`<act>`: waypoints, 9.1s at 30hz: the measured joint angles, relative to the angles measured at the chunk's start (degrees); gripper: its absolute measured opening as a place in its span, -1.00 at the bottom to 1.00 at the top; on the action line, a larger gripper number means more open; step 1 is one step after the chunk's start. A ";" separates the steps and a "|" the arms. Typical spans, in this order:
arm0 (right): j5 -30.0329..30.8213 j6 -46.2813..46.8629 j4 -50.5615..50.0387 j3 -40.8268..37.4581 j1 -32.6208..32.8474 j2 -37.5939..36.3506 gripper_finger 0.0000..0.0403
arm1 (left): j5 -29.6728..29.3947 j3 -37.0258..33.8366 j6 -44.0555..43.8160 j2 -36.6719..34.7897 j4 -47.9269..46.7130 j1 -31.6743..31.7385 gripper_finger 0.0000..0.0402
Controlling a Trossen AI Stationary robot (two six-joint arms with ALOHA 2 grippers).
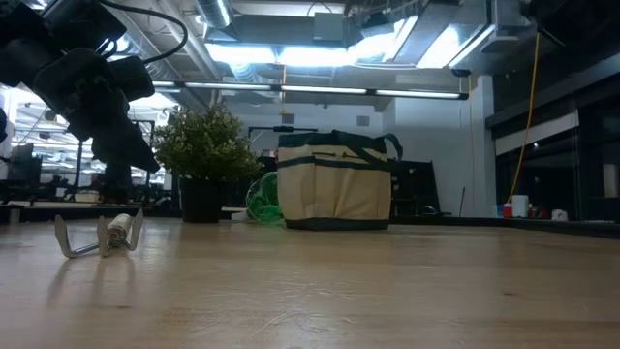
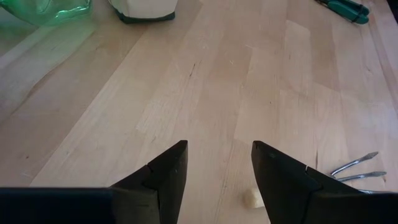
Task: Pick & Place Garden tools in Gardening bag
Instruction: Put the fruit pruner into the gardening bag
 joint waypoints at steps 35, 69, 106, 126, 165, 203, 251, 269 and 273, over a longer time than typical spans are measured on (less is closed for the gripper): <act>7.37 14.12 -2.92 -0.01 5.26 12.58 -0.01 | 0.02 -0.01 0.00 -0.02 0.00 0.02 -0.13; 8.39 7.04 6.56 -9.79 5.04 12.36 -0.01 | 0.01 -0.01 0.00 -0.01 0.00 0.00 -0.14; 9.31 -3.69 5.62 -10.10 5.00 12.51 -0.68 | 0.01 0.01 0.00 -0.02 -0.02 0.02 -0.13; 7.91 -3.23 9.85 -10.12 4.89 12.51 -0.77 | 0.02 0.00 0.00 0.00 0.00 0.00 -0.14; 20.92 -22.99 57.25 -10.05 -4.35 12.73 -0.80 | 0.01 0.00 0.00 0.00 0.00 0.01 -0.14; 18.98 -42.35 99.86 -8.18 -12.32 12.58 -0.80 | 0.01 0.01 0.00 -0.01 -0.01 0.01 -0.14; -17.32 -49.61 100.04 -2.82 -35.40 12.58 -0.80 | 0.01 0.00 0.00 0.00 0.00 0.00 -0.14; -43.04 -51.49 100.06 -2.84 -51.58 12.57 -0.80 | 0.01 -0.01 0.00 -0.01 -0.02 0.01 -0.13; -46.87 -51.47 100.06 -2.86 -54.28 12.58 -0.80 | 0.00 -0.01 0.00 0.00 -0.02 0.02 -0.13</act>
